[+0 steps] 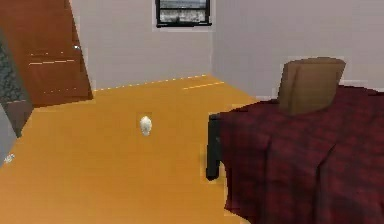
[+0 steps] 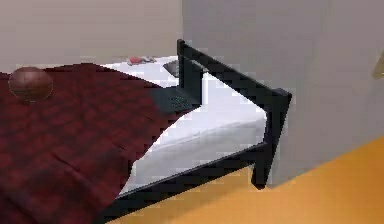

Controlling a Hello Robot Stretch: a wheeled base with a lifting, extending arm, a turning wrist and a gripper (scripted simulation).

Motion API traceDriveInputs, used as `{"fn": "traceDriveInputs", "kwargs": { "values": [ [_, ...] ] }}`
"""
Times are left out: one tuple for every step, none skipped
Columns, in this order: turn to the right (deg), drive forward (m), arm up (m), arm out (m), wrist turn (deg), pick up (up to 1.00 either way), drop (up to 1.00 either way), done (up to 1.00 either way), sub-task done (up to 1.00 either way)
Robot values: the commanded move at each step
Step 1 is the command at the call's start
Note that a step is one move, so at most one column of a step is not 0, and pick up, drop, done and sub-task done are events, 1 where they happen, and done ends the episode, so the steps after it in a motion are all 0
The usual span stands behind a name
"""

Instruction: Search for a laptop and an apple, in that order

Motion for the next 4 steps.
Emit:
{"fn": "traceDriveInputs", "kwargs": {
  "values": [
    [-30.0, 0.0, 0.0, 0.0, 0.0, 0.0, 0.0, 0.0, 0.0],
    [0.0, 1.0, 0.0, 0.0, 0.0, 0.0, 0.0, 0.0, 0.0],
    [0.0, 1.0, 0.0, 0.0, 0.0, 0.0, 0.0, 0.0, 0.0],
    [-3.0, 0.0, 0.0, 0.0, 0.0, 0.0, 0.0, 0.0, 0.0]
  ]
}}
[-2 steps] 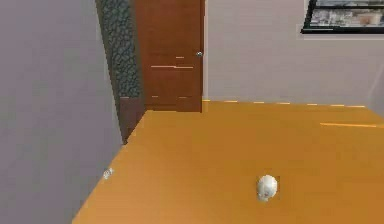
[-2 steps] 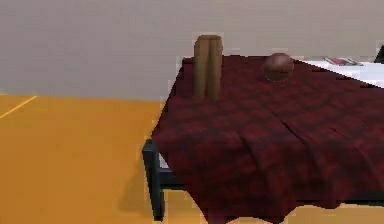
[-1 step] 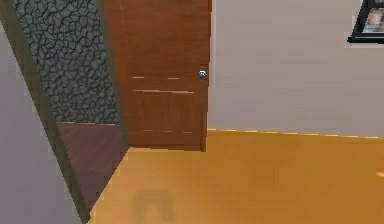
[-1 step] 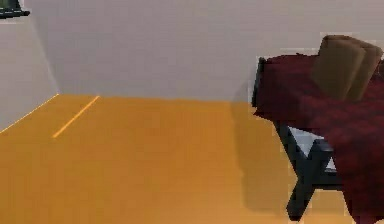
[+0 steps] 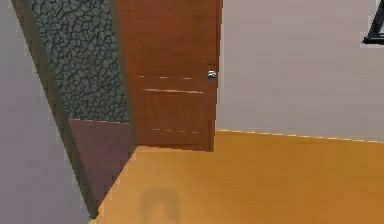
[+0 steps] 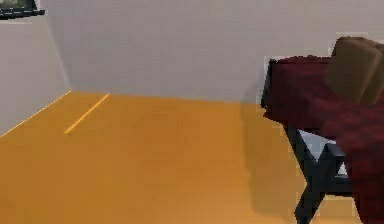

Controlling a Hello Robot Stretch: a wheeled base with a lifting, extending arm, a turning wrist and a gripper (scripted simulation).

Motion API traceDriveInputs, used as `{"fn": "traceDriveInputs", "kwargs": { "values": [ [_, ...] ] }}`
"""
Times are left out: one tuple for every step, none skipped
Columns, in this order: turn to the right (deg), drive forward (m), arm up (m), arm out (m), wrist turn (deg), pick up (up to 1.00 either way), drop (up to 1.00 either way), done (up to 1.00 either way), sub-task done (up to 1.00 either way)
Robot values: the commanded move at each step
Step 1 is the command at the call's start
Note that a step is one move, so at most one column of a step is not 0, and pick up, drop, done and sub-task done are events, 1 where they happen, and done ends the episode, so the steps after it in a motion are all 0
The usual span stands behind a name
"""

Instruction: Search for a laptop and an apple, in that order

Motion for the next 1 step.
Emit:
{"fn": "traceDriveInputs", "kwargs": {
  "values": [
    [-36.0, 0.0, 0.0, 0.0, 0.0, 0.0, 0.0, 0.0, 0.0]
  ]
}}
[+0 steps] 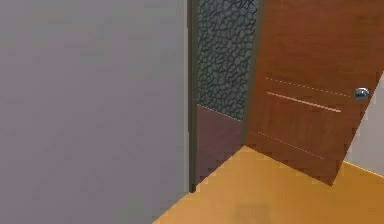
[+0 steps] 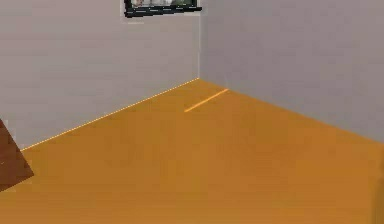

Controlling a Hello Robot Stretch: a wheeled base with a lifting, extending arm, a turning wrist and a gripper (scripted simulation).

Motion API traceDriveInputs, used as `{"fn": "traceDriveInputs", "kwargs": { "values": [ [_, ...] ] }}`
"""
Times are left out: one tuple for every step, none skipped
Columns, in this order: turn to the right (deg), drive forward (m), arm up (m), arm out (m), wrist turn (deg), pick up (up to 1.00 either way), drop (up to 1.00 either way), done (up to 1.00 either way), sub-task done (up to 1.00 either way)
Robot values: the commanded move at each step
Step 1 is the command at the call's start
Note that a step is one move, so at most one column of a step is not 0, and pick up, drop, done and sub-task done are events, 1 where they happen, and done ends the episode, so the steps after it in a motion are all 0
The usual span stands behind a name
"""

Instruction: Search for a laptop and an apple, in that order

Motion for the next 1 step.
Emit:
{"fn": "traceDriveInputs", "kwargs": {
  "values": [
    [0.0, 0.2, 0.0, 0.0, 0.0, 0.0, 0.0, 0.0, 0.0]
  ]
}}
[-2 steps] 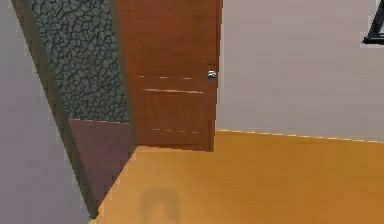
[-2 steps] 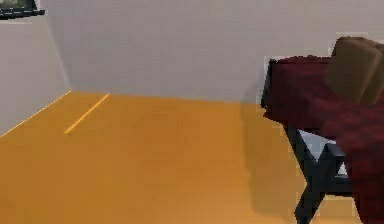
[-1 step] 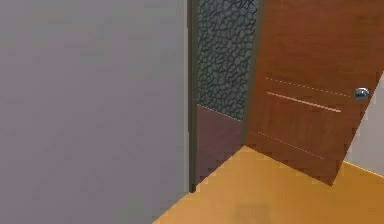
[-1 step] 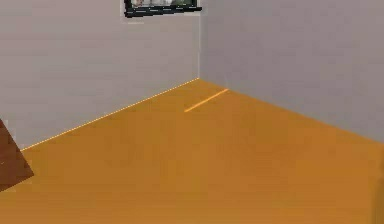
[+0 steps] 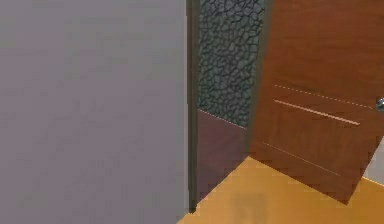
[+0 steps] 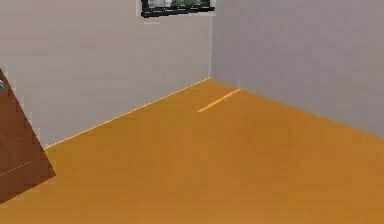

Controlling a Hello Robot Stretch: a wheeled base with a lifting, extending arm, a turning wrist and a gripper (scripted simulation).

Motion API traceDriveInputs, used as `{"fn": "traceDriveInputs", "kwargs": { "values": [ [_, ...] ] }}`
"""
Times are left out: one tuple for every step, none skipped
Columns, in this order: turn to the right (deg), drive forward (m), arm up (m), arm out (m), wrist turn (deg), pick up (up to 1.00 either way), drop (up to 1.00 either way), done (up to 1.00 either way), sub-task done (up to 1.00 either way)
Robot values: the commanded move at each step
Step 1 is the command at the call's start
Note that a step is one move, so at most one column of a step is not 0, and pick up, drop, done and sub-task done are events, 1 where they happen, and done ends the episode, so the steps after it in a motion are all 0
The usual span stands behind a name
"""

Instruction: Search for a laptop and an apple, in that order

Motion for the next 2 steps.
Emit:
{"fn": "traceDriveInputs", "kwargs": {
  "values": [
    [39.0, 0.0, 0.0, 0.0, 0.0, 0.0, 0.0, 0.0, 0.0],
    [0.0, 0.3, 0.0, 0.0, 0.0, 0.0, 0.0, 0.0, 0.0]
  ]
}}
